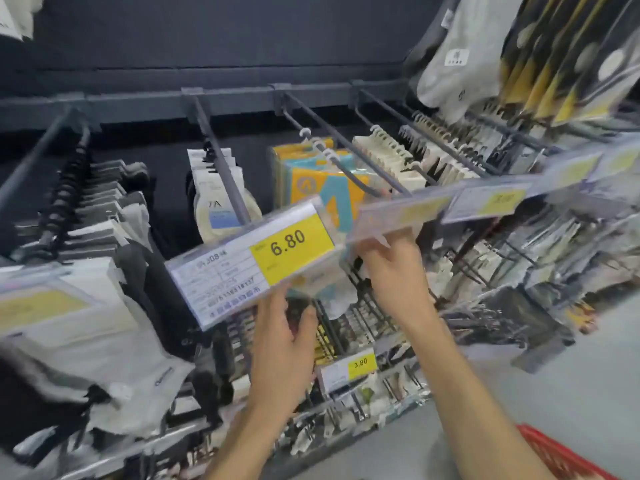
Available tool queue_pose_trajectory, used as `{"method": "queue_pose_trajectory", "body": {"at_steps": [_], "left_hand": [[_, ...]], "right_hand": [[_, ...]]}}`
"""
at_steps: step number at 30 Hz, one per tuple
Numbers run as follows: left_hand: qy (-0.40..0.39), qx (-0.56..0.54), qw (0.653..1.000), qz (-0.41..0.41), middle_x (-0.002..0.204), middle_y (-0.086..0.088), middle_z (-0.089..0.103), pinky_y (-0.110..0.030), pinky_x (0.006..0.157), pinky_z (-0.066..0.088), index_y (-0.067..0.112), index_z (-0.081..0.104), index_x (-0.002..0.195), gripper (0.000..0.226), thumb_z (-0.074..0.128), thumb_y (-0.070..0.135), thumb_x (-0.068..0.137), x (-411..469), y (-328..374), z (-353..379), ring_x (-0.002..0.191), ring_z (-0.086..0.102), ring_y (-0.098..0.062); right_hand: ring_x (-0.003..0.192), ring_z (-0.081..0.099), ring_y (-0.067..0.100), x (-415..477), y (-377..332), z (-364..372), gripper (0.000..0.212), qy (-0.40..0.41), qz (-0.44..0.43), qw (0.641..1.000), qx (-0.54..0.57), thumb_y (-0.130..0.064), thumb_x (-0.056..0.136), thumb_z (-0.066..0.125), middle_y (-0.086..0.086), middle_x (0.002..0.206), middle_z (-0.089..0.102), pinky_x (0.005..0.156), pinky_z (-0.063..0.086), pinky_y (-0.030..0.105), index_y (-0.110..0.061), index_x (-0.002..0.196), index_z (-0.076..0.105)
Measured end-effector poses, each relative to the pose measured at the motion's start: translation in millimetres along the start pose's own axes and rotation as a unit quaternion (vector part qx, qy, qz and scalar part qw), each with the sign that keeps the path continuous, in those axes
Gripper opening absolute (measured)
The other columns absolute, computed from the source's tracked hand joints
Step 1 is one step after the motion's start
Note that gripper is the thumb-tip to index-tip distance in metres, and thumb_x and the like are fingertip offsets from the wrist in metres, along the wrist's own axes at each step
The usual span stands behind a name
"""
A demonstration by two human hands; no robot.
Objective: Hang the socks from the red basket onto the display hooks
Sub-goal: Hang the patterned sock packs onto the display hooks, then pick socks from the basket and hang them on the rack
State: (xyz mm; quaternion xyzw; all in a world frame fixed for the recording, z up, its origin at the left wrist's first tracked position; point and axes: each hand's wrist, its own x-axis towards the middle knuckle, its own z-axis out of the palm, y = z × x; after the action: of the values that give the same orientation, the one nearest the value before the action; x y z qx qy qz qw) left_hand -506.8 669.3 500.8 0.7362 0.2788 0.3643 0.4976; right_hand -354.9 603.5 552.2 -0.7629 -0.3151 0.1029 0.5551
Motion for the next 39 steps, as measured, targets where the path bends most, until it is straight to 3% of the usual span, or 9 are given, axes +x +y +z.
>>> {"method": "queue_pose_trajectory", "body": {"at_steps": [3, 9, 13, 17, 20, 23, 25, 30, 39], "left_hand": [[-0.082, 0.002, 0.996, 0.042, 0.121, 0.017, 0.063, -0.030, 0.096, 0.050, 0.036, 0.057, 0.120, 0.029, 0.049, 0.027, 0.094, -19, 4, 28, 0.114, 0.061, -0.005], [-0.318, 0.096, 0.943, 0.027, 0.104, 0.010, 0.073, -0.039, 0.087, 0.056, 0.024, 0.068, 0.108, 0.016, 0.056, 0.019, 0.098, -84, -23, 129, 0.097, 0.068, -0.010], [-0.470, 0.172, 0.865, -0.029, 0.104, -0.005, 0.073, -0.039, 0.090, 0.053, 0.009, 0.070, 0.109, 0.016, 0.059, 0.005, 0.097, -148, -45, 231, 0.100, 0.068, -0.024], [-0.595, 0.253, 0.762, -0.044, 0.115, -0.011, 0.072, -0.037, 0.097, 0.049, 0.005, 0.068, 0.120, 0.023, 0.058, 0.009, 0.100, -224, -68, 345, 0.107, 0.067, -0.026], [-0.670, 0.264, 0.688, -0.089, 0.120, -0.012, 0.069, -0.034, 0.101, 0.048, 0.007, 0.066, 0.121, 0.023, 0.058, 0.007, 0.099, -279, -83, 409, 0.104, 0.063, -0.016], [-0.706, 0.288, 0.640, -0.093, 0.105, 0.007, 0.071, -0.016, 0.083, 0.049, 0.038, 0.064, 0.102, 0.017, 0.062, 0.021, 0.098, -319, -91, 449, 0.090, 0.064, -0.007], [-0.713, 0.296, 0.625, -0.115, 0.104, 0.011, 0.071, -0.025, 0.092, 0.050, 0.045, 0.060, 0.094, 0.018, 0.061, 0.028, 0.098, -337, -95, 471, 0.096, 0.065, -0.009], [-0.726, 0.310, 0.595, -0.148, 0.108, 0.007, 0.072, -0.034, 0.098, 0.050, 0.044, 0.062, 0.100, 0.015, 0.055, 0.035, 0.089, -358, -95, 531, 0.101, 0.066, -0.015], [-0.730, 0.262, 0.598, -0.202, 0.090, 0.016, 0.065, -0.031, 0.085, 0.050, 0.024, 0.051, 0.134, 0.036, 0.048, 0.018, 0.099, -399, -157, 727, 0.084, 0.063, -0.009]], "right_hand": [[0.112, 0.060, -0.002, -66, 26, -17, 0.030, -0.021, -0.033, 0.999, 0.018, -0.012, 0.097, 0.058, -0.012, 0.119, 0.064, 0.091, 0.051, 0.018, -0.025, 0.123, 0.057], [0.090, 0.067, 0.006, -216, 144, -97, 0.017, -0.013, 0.229, 0.973, -0.012, -0.012, 0.096, 0.061, -0.007, 0.103, 0.072, 0.080, 0.049, 0.022, -0.021, 0.108, 0.069], [0.076, 0.062, -0.007, -295, 232, -175, 0.018, 0.082, 0.334, 0.939, -0.013, -0.010, 0.093, 0.064, -0.015, 0.087, 0.070, 0.074, 0.048, 0.014, -0.020, 0.106, 0.072], [0.091, 0.061, 0.010, -363, 322, -258, 0.022, 0.066, 0.432, 0.899, -0.025, -0.013, 0.095, 0.060, -0.006, 0.099, 0.066, 0.091, 0.051, 0.036, -0.016, 0.117, 0.067], [0.100, 0.064, 0.015, -406, 367, -323, 0.024, 0.000, 0.465, 0.881, -0.086, -0.021, 0.096, 0.056, -0.001, 0.108, 0.070, 0.078, 0.041, 0.015, -0.021, 0.118, 0.066], [0.103, 0.063, 0.018, -440, 394, -385, 0.018, -0.038, 0.499, 0.858, -0.118, -0.023, 0.093, 0.053, -0.004, 0.108, 0.070, 0.078, 0.041, 0.022, -0.030, 0.105, 0.064], [0.102, 0.064, 0.021, -455, 413, -421, 0.021, -0.022, 0.522, 0.844, -0.122, -0.022, 0.094, 0.054, -0.002, 0.109, 0.071, 0.082, 0.044, 0.024, -0.024, 0.111, 0.065], [0.098, 0.065, 0.020, -471, 467, -474, 0.026, 0.038, 0.591, 0.801, -0.087, -0.023, 0.096, 0.057, -0.003, 0.099, 0.068, 0.080, 0.044, 0.025, -0.019, 0.121, 0.063], [0.126, 0.050, 0.027, -425, 623, -502, 0.052, 0.109, 0.653, 0.744, -0.093, -0.023, 0.091, 0.066, 0.011, 0.134, 0.052, 0.103, 0.038, 0.035, -0.011, 0.138, 0.048]]}}
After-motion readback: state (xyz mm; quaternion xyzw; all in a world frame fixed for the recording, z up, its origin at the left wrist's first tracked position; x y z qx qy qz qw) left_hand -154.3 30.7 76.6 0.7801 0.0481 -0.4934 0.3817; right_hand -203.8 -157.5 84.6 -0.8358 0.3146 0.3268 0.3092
